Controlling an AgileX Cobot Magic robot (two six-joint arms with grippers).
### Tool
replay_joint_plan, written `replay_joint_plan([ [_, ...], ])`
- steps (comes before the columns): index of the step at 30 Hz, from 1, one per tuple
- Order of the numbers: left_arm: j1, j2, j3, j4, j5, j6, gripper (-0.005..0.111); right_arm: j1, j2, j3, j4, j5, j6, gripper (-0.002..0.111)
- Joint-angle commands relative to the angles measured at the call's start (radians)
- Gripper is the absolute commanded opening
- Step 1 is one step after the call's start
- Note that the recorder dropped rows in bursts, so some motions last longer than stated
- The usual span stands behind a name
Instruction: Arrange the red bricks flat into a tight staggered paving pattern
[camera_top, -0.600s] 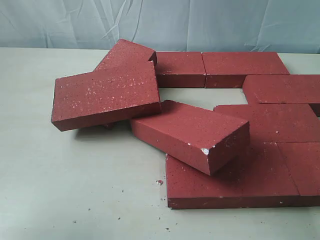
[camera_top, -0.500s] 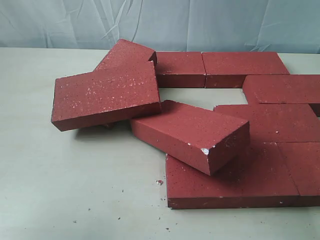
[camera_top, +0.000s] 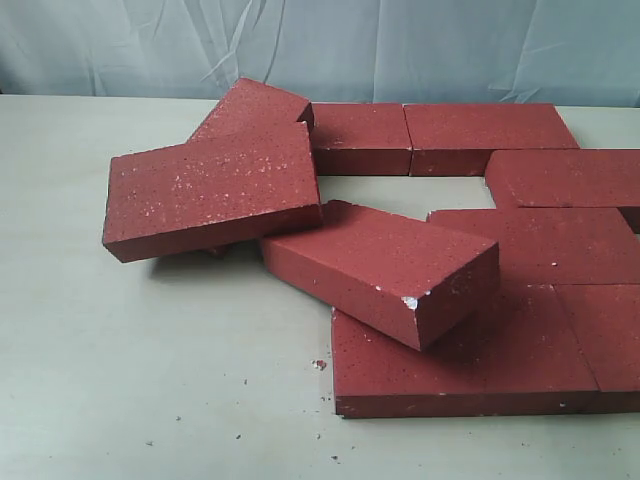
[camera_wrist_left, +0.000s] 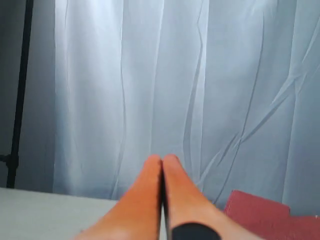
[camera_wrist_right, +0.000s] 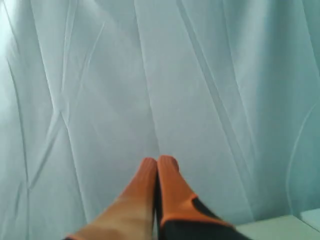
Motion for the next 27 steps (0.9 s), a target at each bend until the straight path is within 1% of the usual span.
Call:
replay_joint_plan([
  [1,0.0,-0.004,0.003,-0.008,-0.196,-0.074,0.0,-0.006,-0.006,0.002,-0.018,-0.233,0.239,-0.001],
  [4,0.0,-0.004,-0.002,-0.014,-0.249,-0.074,0.0,-0.006,0.017,-0.054,-0.021,-0.263,0.241,-0.001],
  [8,0.0,0.041,-0.064,-0.053,-0.271,-0.076,0.0,-0.006,0.129,-0.173,-0.047,-0.259,0.241,-0.001],
  [9,0.0,0.065,-0.082,-0.053,-0.271,-0.076,0.0,-0.006,0.166,-0.206,-0.067,-0.257,0.241,-0.001],
  [13,0.0,0.248,-0.189,-0.043,-0.254,-0.073,0.0,-0.006,0.398,-0.378,-0.189,-0.257,0.241,-0.001],
  [15,0.0,0.355,-0.253,-0.021,-0.201,-0.071,0.0,-0.006,0.497,-0.451,-0.278,-0.21,0.241,-0.001],
  [17,0.0,0.499,-0.345,0.007,-0.092,-0.067,0.0,-0.006,0.618,-0.554,-0.397,-0.074,0.244,-0.001],
  [19,0.0,0.577,-0.398,0.05,-0.02,-0.067,0.0,-0.006,0.678,-0.595,-0.428,-0.015,0.244,-0.001],
  [22,0.0,0.716,-0.487,0.084,0.133,-0.067,0.0,-0.006,0.802,-0.665,-0.497,0.115,0.244,-0.001],
  [25,0.0,0.808,-0.533,0.124,0.201,-0.067,0.0,0.003,0.874,-0.697,-0.511,0.198,0.244,-0.001],
  [27,0.002,0.887,-0.56,0.196,0.201,-0.067,0.0,0.035,0.948,-0.738,-0.528,0.337,0.234,-0.001],
])
